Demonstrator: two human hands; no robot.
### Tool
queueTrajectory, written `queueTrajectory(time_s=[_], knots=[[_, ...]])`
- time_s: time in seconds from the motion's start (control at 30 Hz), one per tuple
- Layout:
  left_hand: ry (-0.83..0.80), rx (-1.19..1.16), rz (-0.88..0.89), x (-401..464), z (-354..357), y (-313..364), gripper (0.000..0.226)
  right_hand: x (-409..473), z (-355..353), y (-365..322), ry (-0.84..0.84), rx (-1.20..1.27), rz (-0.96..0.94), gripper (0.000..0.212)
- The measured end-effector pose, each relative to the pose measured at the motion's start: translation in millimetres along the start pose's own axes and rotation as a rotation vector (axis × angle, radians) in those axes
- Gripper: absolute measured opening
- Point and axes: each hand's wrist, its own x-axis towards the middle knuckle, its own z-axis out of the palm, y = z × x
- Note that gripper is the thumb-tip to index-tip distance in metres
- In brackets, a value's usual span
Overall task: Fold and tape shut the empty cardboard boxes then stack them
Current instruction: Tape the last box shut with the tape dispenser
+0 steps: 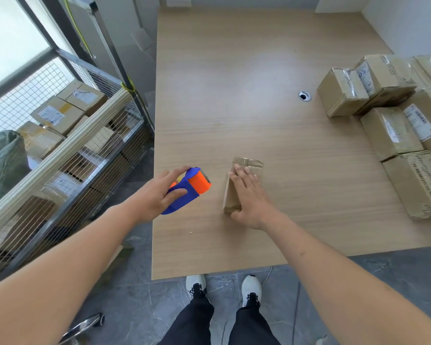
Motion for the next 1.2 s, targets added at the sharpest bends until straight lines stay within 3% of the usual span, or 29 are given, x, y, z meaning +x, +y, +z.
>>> queueTrajectory(time_s=[0.1,0.23,0.3,0.37,0.7,0.83,1.0,1.2], knots=[[0.021,0.026,0.082,-4.0,-5.1,20.7,0.063,-6.0,-10.2,17.6,-0.048,0.164,-0.095,0.097],[0.031,0.046,0.123,-9.1,-6.3,48.4,0.065,-12.5,-38.8,9.8,0.149,0.794,-0.037,0.036],[0.031,0.036,0.143,-13.3,-2.3,64.4,0.063,-16.8,-56.8,-2.1,0.11,1.044,-0.053,0.026],[0.027,0.04,0.143,-18.1,0.7,79.9,0.062,-22.9,-70.0,-9.0,0.052,1.132,-0.099,0.024],[0.058,0.075,0.14,-36.8,7.5,151.4,0.062,-63.9,-108.2,17.1,0.023,1.167,-0.185,0.015],[0.042,0.083,0.153,-36.5,9.8,167.0,0.064,-69.3,-113.2,27.7,0.084,1.104,-0.189,0.016],[0.005,0.153,0.15,-29.0,12.5,170.9,0.068,-67.3,-109.6,28.2,0.256,1.0,-0.107,0.014],[-0.162,0.211,0.087,-24.1,14.1,151.9,0.063,-74.8,-71.2,25.3,0.317,1.048,0.073,0.015]])
